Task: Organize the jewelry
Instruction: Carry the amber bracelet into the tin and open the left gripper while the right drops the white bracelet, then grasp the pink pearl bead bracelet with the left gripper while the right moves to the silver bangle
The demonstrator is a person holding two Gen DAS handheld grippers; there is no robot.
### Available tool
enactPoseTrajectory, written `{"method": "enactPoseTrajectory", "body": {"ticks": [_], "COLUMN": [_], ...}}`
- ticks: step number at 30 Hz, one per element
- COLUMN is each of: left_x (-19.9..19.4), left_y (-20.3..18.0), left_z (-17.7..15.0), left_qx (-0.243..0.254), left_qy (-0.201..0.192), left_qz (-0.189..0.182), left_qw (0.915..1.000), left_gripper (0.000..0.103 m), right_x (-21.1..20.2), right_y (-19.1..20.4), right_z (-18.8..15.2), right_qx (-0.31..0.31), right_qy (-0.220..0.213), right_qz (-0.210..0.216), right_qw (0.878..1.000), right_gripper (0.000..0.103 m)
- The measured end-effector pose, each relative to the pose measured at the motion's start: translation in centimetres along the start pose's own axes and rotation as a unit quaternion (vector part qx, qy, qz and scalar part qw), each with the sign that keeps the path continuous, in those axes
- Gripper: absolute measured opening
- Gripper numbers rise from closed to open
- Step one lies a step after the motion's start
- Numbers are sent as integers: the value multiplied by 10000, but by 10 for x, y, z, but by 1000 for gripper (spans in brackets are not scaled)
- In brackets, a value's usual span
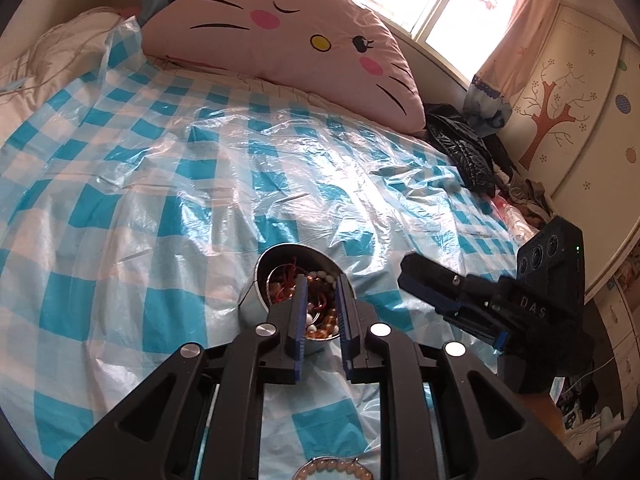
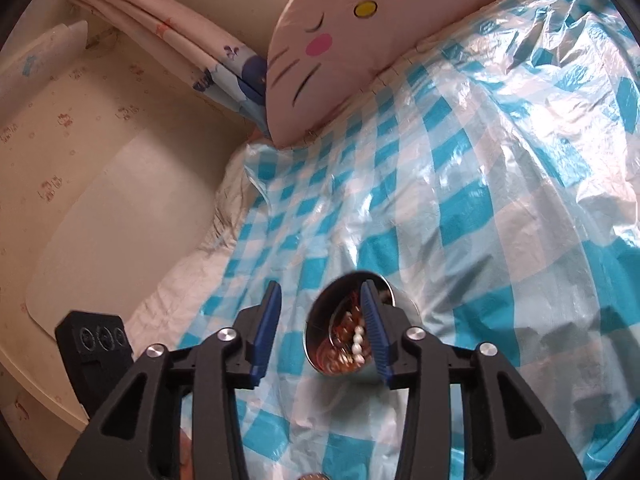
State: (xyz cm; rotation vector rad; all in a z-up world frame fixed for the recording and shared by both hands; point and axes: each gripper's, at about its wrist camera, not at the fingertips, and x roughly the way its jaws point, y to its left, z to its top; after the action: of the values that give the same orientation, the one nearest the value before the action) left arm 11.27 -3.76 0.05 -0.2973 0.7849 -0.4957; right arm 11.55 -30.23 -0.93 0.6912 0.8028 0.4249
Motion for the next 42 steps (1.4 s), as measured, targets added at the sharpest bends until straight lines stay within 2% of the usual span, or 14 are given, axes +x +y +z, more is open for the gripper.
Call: {"method": "enactPoseTrajectory", "body": {"ticks": [2, 4, 5, 7, 8, 13, 21, 22, 23, 30, 33, 38, 40, 42], "left_x": [-9, -17, -20, -26, -29, -32, -30, -30, -30, -30, -23, 5, 8, 8], "left_y": [11, 21, 25, 31, 32, 31, 30, 31, 32, 37, 33, -1, -17, -20], "left_z": [-10, -22, -27, -34, -37, -44, -46, -46, -46, -45, -48, -71, -84, -93], "left_qx": [-188, -291, -342, -432, -443, -399, -414, -436, -458, -522, -375, 610, 1130, 1341], "left_qy": [-4, 0, 44, 82, 76, 99, 164, 161, 158, 168, 416, 1350, 1483, 1532], "left_qz": [139, 302, 348, 378, 396, 417, 406, 411, 414, 443, 361, 196, 379, 574], "left_qw": [9997, 9991, 9988, 9983, 9982, 9983, 9982, 9981, 9980, 9975, 9978, 9888, 9817, 9774], "left_gripper": [41, 46, 46, 47, 49, 52, 56, 56, 57, 60, 60, 60, 60, 60], "right_x": [9, 17, 17, 15, 14, 22, 38, 38, 36, 7, -8, -14, -10, -6], "right_y": [0, 6, 13, 32, 42, 63, 71, 70, 68, 47, 28, 7, 7, 7], "right_z": [-17, -36, -46, -67, -78, -133, -150, -149, -147, -112, -95, -82, -84, -85], "right_qx": [-151, -461, -672, -1123, -1365, -2167, -2662, -2657, -2598, -1695, -1248, -899, -954, -1002], "right_qy": [629, 1120, 1265, 1507, 1612, 2198, 2442, 2440, 2414, 1692, 1225, 1054, 1107, 1201], "right_qz": [-470, -650, -597, -424, -446, -838, -1226, -1236, -1233, -884, -1174, -1649, -1731, -1821], "right_qw": [9968, 9905, 9879, 9813, 9764, 9475, 9244, 9244, 9268, 9669, 9776, 9765, 9740, 9708], "right_gripper": [53, 56, 58, 75, 76, 76, 74, 63, 59, 59, 59, 59, 59, 59]}}
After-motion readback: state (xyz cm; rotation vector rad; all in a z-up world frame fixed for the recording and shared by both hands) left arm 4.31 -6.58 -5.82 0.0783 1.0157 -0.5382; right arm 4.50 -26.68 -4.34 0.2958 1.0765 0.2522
